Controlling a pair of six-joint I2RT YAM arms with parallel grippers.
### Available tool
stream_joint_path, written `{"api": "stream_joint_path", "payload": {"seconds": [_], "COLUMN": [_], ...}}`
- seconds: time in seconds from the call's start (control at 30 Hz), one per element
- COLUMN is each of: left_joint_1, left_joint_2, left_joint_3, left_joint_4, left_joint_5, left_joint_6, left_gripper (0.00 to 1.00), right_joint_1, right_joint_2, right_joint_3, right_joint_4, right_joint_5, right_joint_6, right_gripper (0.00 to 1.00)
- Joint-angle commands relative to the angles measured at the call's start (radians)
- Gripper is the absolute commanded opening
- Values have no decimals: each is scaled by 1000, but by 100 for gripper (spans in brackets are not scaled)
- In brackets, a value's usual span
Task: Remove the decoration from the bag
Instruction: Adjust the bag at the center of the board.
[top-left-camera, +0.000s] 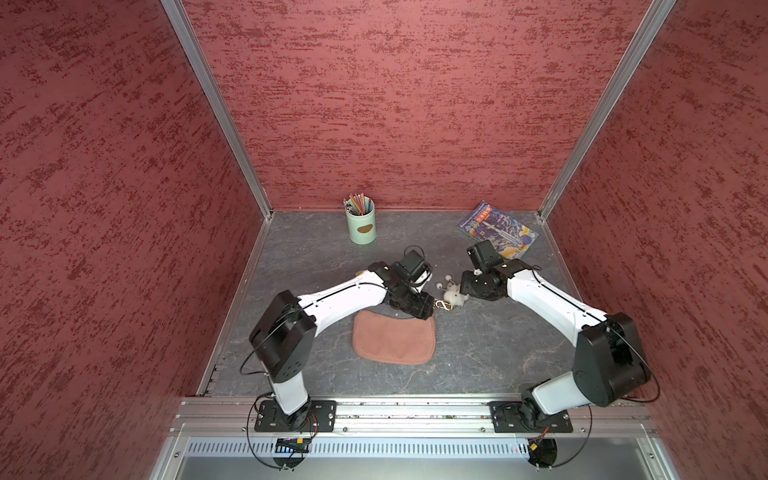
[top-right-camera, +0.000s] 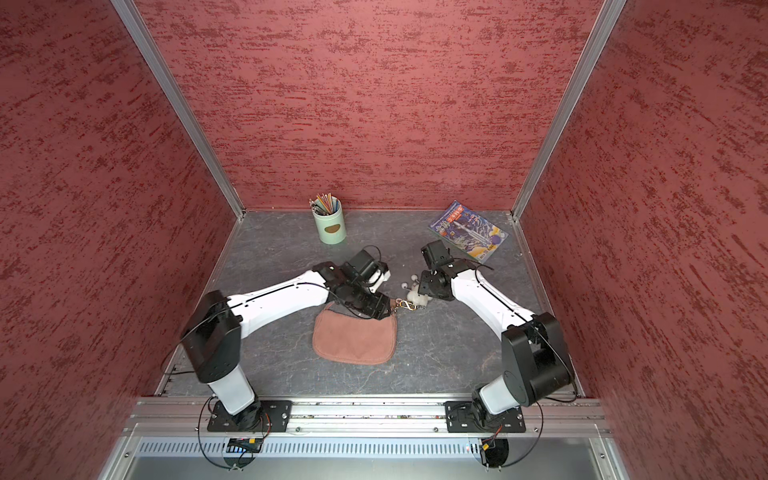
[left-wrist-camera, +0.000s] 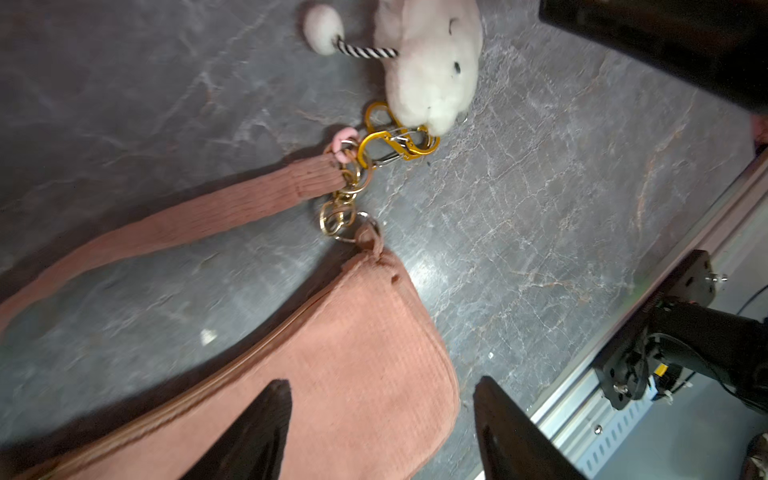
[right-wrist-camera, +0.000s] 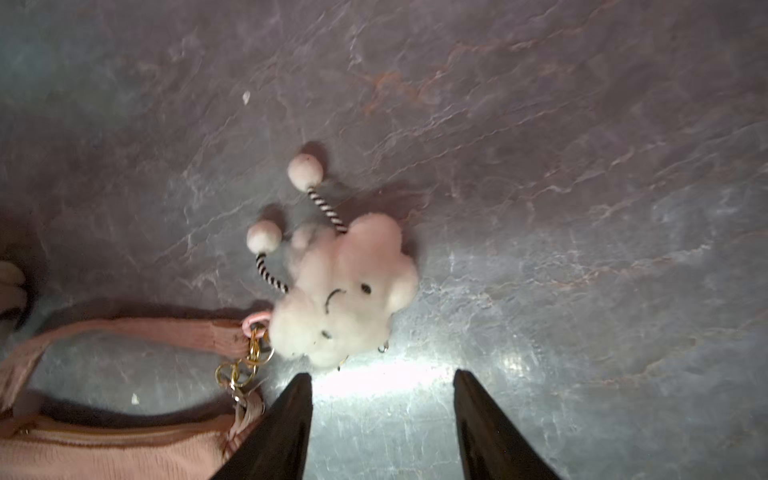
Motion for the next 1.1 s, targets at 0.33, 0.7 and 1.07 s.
{"api": "stream_joint_path", "payload": {"seconds": [0.33, 0.7, 1.07], "left_joint_1": [-175, -70, 145], "left_joint_2": [72, -135, -259], "left_joint_3": [-134, -313, -218], "left_joint_4": [-114, -152, -95], "left_joint_5": [-340, -126, 267], "left_joint_6": [-56, -1, 114], "left_gripper": [70, 63, 71], "right_joint_1": [21, -59, -59], "right_joint_2": [221, 195, -41], "right_joint_3": [16, -26, -116], "right_joint_4": [136, 179, 163], "right_joint_5": [-82, -164, -249], "right_joint_6": [115, 79, -159], "right_gripper": [48, 47, 53]}}
